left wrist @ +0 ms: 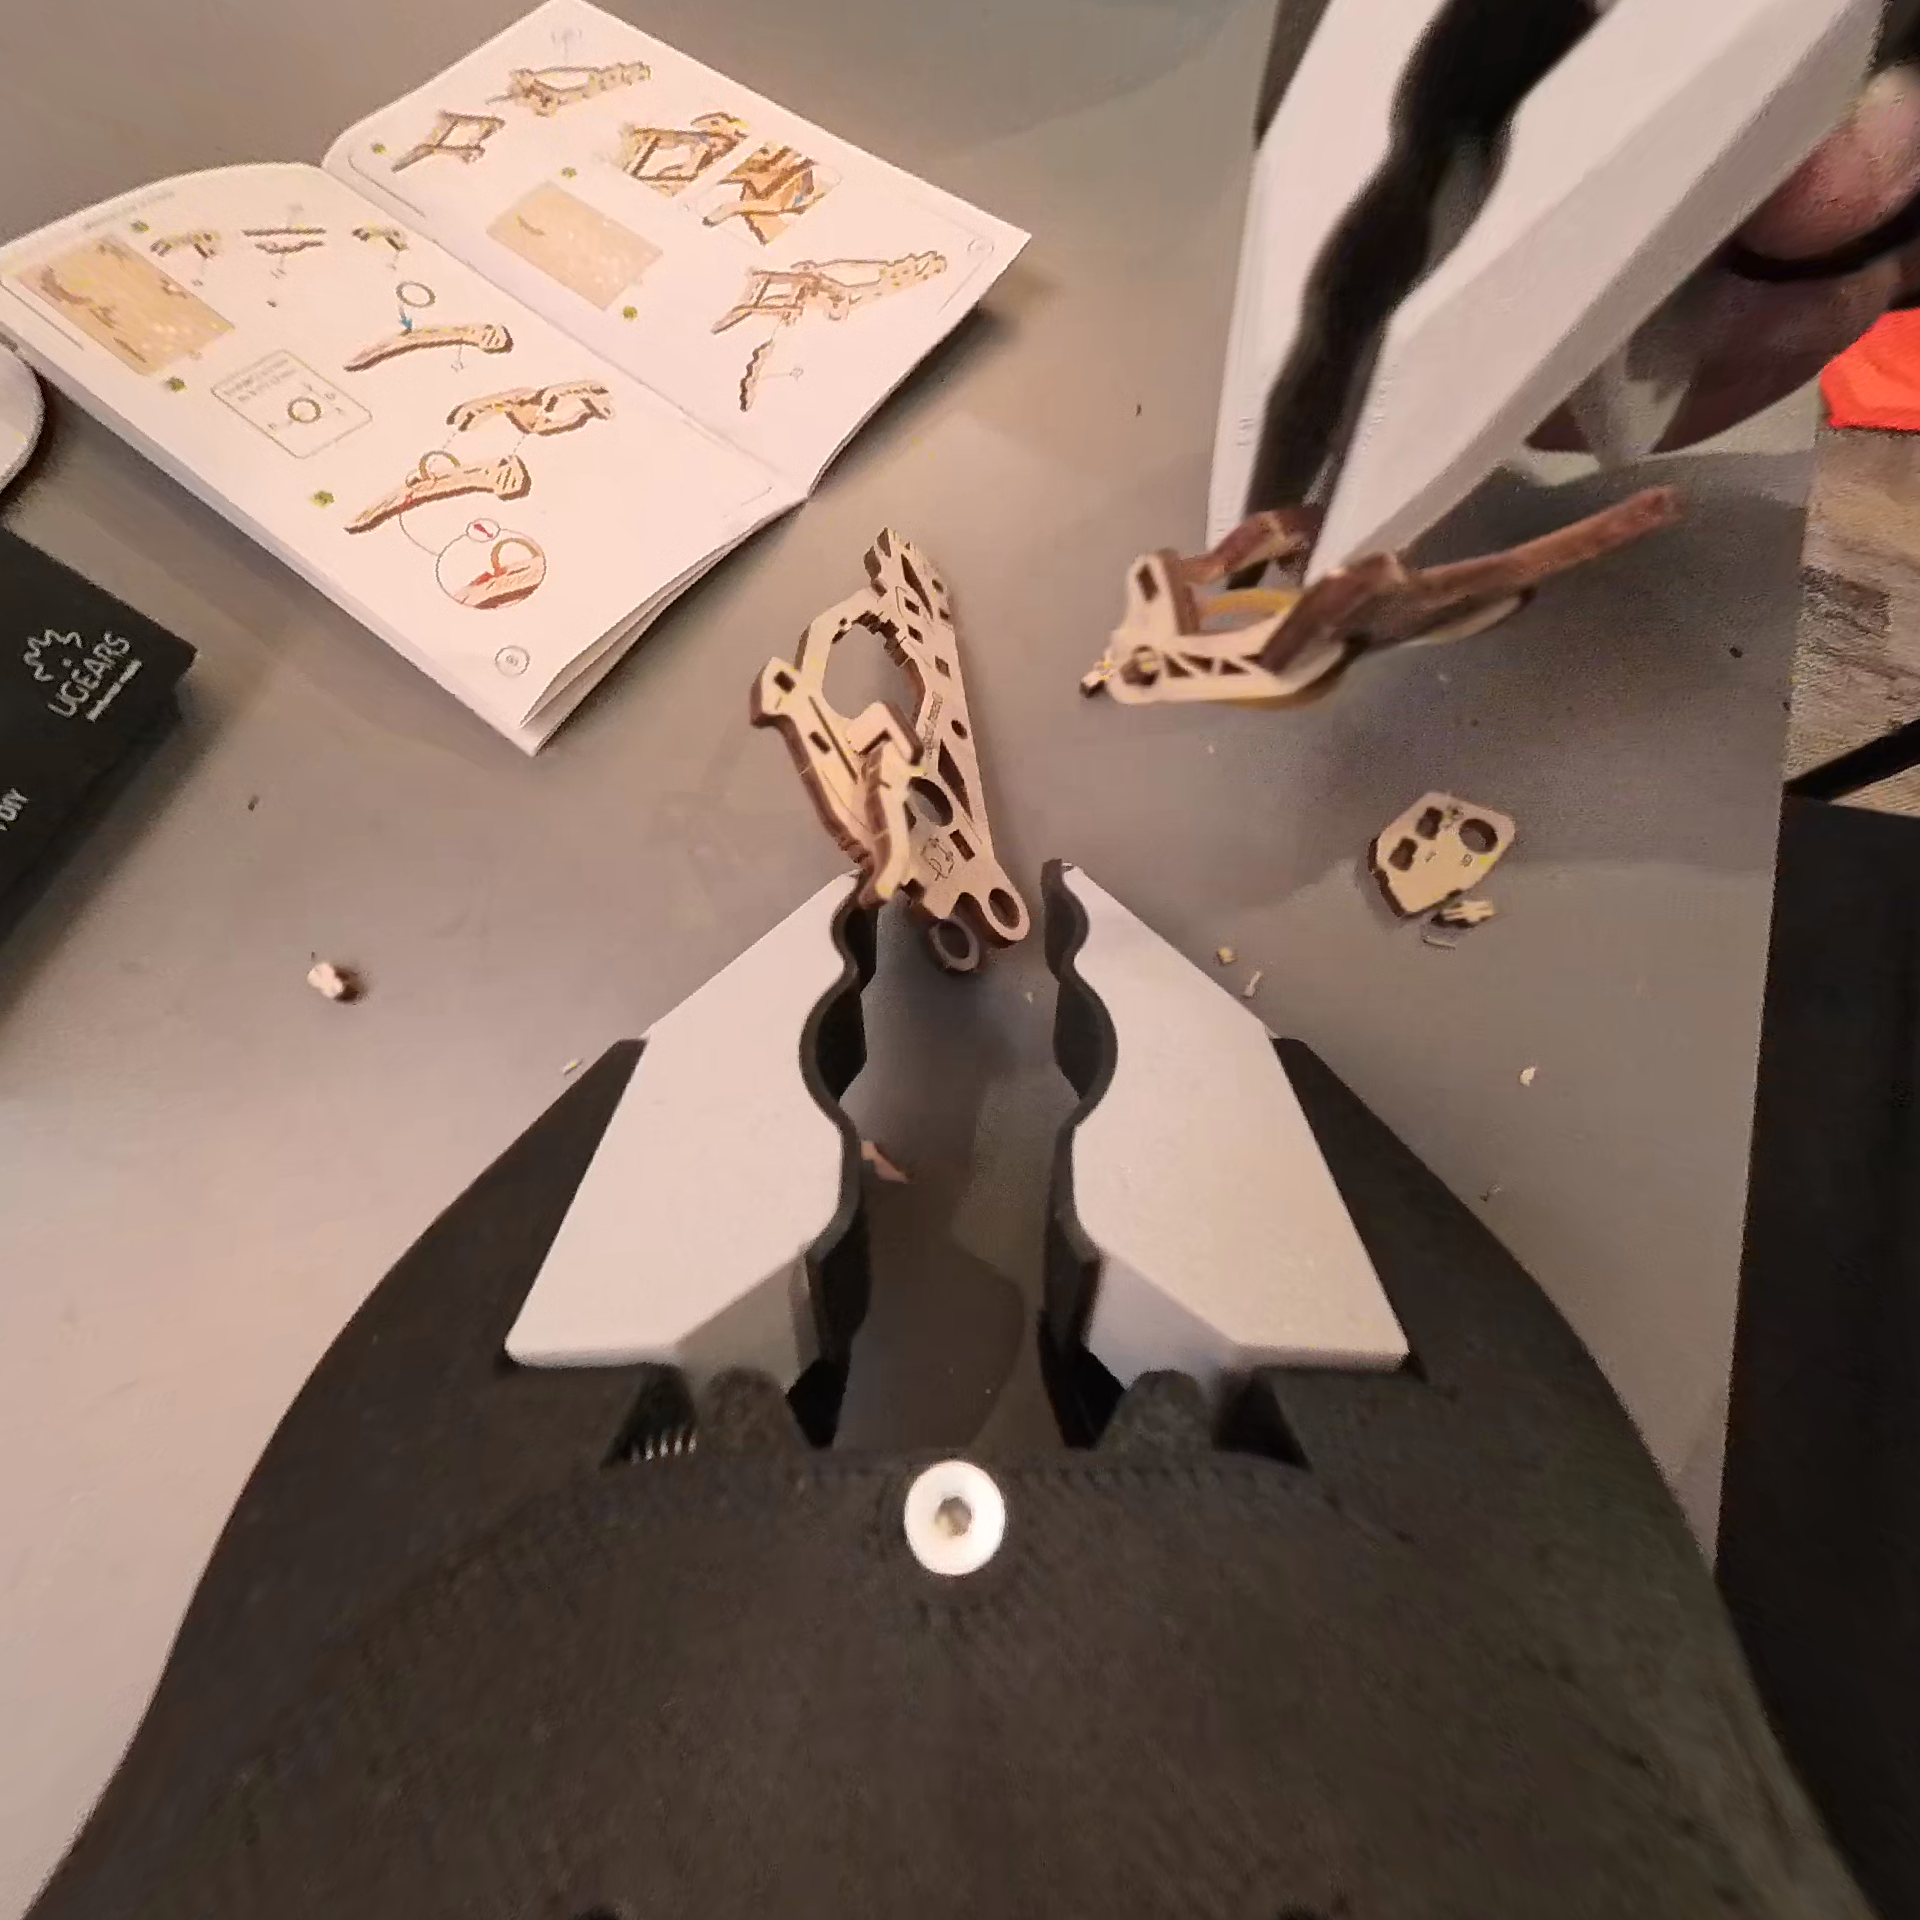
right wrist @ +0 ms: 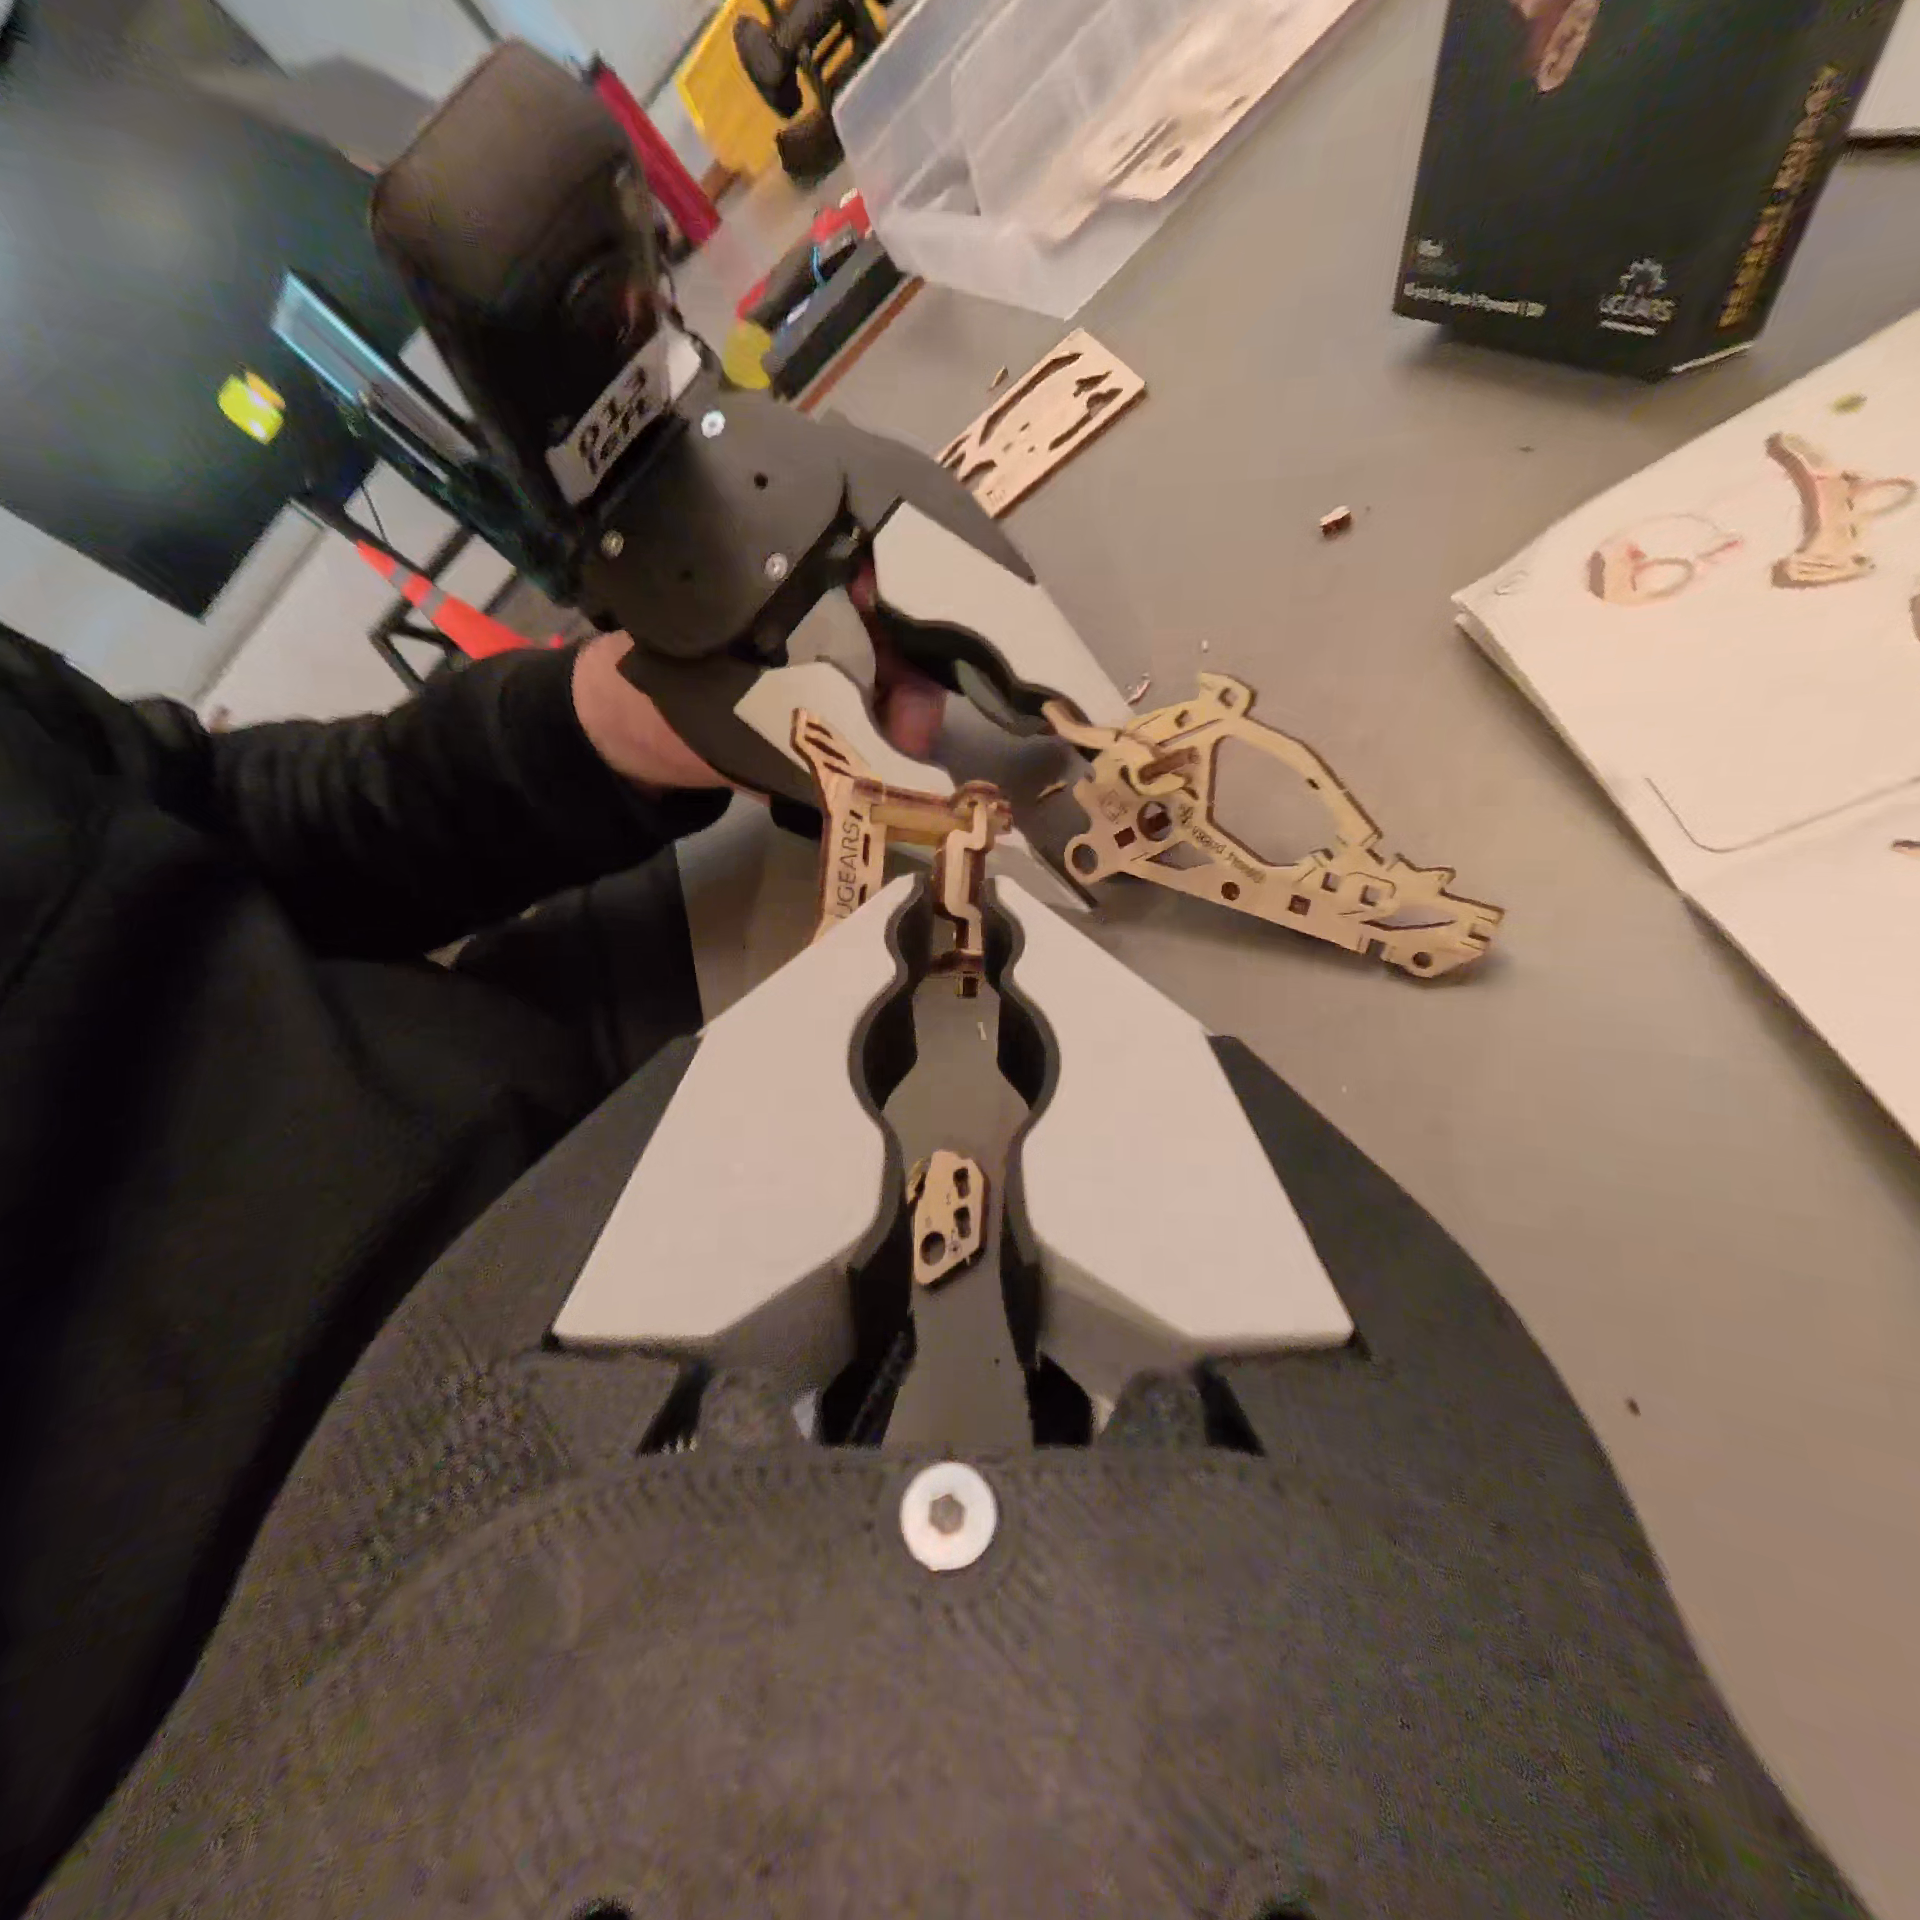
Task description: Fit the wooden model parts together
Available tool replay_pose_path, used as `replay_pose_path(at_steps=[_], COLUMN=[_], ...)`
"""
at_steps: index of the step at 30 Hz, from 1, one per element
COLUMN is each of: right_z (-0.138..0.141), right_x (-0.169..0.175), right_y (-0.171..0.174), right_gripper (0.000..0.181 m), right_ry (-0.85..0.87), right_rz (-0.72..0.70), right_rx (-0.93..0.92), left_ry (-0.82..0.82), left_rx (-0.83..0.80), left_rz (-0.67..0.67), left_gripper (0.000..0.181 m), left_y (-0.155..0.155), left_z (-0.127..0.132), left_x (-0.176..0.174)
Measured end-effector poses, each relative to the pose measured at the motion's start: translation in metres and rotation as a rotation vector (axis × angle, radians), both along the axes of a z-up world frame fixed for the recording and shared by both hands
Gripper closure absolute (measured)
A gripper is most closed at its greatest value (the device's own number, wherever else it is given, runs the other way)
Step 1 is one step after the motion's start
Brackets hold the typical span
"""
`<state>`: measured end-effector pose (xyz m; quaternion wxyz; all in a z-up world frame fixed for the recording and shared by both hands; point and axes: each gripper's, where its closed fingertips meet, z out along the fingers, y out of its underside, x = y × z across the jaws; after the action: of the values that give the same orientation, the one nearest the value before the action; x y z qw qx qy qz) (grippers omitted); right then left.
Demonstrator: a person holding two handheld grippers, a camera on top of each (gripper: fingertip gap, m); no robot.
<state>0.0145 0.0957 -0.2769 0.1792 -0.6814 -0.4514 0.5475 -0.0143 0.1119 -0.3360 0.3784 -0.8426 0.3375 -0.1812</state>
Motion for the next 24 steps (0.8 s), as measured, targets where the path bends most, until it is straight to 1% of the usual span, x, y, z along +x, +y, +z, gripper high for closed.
replay_pose_path(at_steps=[4,10,14,19,21,24], right_z=[-0.005,-0.007,-0.010,-0.007,-0.010,-0.009], right_x=[0.002,0.008,0.012,0.016,0.017,0.018], right_y=[0.007,0.017,0.016,0.015,0.015,0.012], right_gripper=[0.176,0.176,0.176,0.176,0.176,0.176], right_ry=[-0.014,-0.016,-0.020,-0.002,-0.019,-0.011], right_rz=[-0.037,-0.093,-0.098,-0.103,-0.107,-0.102], right_rx=[-0.023,-0.069,-0.080,-0.060,-0.050,-0.066], left_ry=[0.029,0.030,0.043,0.042,0.044,0.035], left_rx=[0.028,0.088,0.089,0.078,0.075,0.070], left_rz=[-0.011,-0.031,-0.030,-0.022,-0.021,-0.018], left_gripper=[0.152,0.158,0.159,0.153,0.150,0.146], left_y=[0.000,0.001,0.001,0.001,0.001,-0.002], left_z=[0.001,0.009,0.005,0.003,0.003,0.003], left_x=[0.004,0.010,0.011,0.010,0.010,0.009])
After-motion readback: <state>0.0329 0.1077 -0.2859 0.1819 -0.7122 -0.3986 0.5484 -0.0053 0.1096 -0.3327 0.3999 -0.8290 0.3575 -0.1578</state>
